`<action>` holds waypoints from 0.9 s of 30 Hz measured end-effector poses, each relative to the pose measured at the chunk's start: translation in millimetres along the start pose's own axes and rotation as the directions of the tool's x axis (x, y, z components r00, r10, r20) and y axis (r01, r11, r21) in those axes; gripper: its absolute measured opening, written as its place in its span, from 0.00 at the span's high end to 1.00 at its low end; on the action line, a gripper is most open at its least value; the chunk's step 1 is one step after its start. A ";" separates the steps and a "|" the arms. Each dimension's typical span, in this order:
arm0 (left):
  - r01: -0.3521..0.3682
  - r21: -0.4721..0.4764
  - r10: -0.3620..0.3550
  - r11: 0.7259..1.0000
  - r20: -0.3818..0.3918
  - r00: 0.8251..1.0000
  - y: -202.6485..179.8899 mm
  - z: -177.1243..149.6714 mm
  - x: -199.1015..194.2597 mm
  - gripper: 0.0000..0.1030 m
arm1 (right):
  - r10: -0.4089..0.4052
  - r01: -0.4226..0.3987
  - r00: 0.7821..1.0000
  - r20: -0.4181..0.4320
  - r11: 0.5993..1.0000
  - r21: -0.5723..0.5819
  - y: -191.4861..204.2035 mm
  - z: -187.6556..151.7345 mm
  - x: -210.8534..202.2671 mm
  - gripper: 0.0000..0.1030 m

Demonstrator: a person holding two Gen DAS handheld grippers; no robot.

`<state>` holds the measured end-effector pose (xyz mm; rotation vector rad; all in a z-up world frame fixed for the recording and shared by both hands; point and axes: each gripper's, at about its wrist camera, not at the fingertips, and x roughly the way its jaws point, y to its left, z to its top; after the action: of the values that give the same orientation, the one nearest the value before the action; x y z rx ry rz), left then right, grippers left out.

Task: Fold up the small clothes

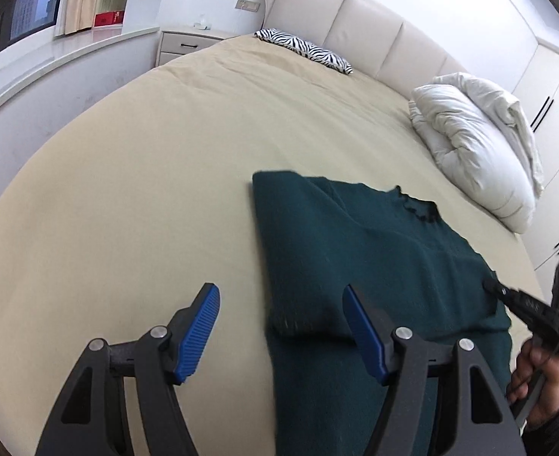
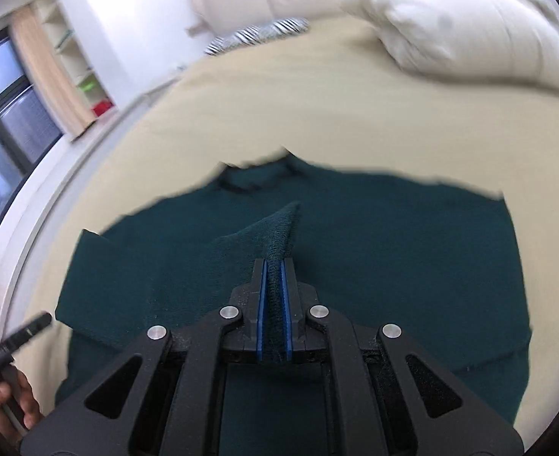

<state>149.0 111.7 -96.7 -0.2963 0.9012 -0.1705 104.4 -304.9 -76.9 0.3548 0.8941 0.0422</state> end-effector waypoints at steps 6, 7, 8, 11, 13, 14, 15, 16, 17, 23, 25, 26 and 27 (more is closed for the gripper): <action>-0.053 -0.009 0.053 0.999 -0.012 0.999 3.2 33.8 30.2 0.32 | 0.009 -0.010 1.000 0.008 1.000 0.018 -12.0 -11.0 9.6 0.94; -0.052 -0.009 0.052 0.999 -0.016 0.999 3.5 37.8 34.5 0.32 | -0.019 0.019 0.999 0.033 1.000 0.012 -13.9 -10.5 6.0 0.94; -0.059 -0.001 0.059 0.998 -0.026 0.998 2.5 41.1 40.3 0.32 | -0.024 0.023 0.999 0.044 1.000 0.018 -16.4 -9.7 4.6 0.94; -0.063 0.020 0.064 0.998 -0.053 0.997 -2.0 46.1 57.7 0.32 | -0.028 0.027 0.999 0.029 0.999 0.046 -28.6 -9.1 7.2 0.94; -0.069 0.021 0.071 0.997 -0.077 0.995 -3.3 47.5 69.5 0.35 | -0.020 0.020 1.000 0.008 0.998 0.054 -31.1 -11.1 12.6 0.94; -0.071 0.021 0.072 0.997 -0.078 0.994 -3.5 48.1 72.9 0.35 | -0.004 0.005 1.000 -0.007 0.998 0.056 -32.3 -12.9 14.5 0.94; -0.072 0.025 0.073 0.997 -0.075 0.994 -4.2 49.7 74.5 0.35 | 0.004 -0.003 1.000 -0.013 0.998 0.056 -33.8 -14.3 14.7 0.94; -0.075 0.035 0.077 0.997 -0.070 0.995 -5.6 51.5 75.9 0.35 | 0.008 -0.007 1.000 -0.015 0.998 0.058 -34.7 -15.9 15.5 0.94; -0.075 0.040 0.078 0.996 -0.069 0.995 -5.7 53.3 76.4 0.35 | 0.012 -0.011 1.000 -0.014 0.998 0.061 -35.7 -16.7 15.5 0.94; -0.066 0.076 0.072 0.995 -0.075 0.995 -6.8 63.3 86.3 0.63 | 0.034 -0.033 0.999 -0.012 0.995 0.092 -44.7 -22.2 13.9 0.94; -0.067 0.104 0.076 0.992 -0.087 0.993 -11.8 63.5 91.2 0.77 | 0.019 -0.018 1.000 -0.014 0.997 0.075 -41.6 -23.8 13.4 0.94; -0.077 0.122 0.087 0.990 -0.079 0.993 -14.8 63.4 91.7 0.85 | 0.010 -0.009 1.000 -0.013 0.998 0.064 -40.0 -24.0 12.9 0.94; -0.082 0.134 0.092 0.988 -0.066 0.994 -17.2 63.2 91.0 0.90 | 0.001 0.000 1.000 -0.011 0.999 0.052 -37.9 -24.0 12.4 0.94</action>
<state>254.2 82.4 -122.0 -0.1292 0.9682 -0.1593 89.6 -331.5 -112.1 0.4037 0.9072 0.0212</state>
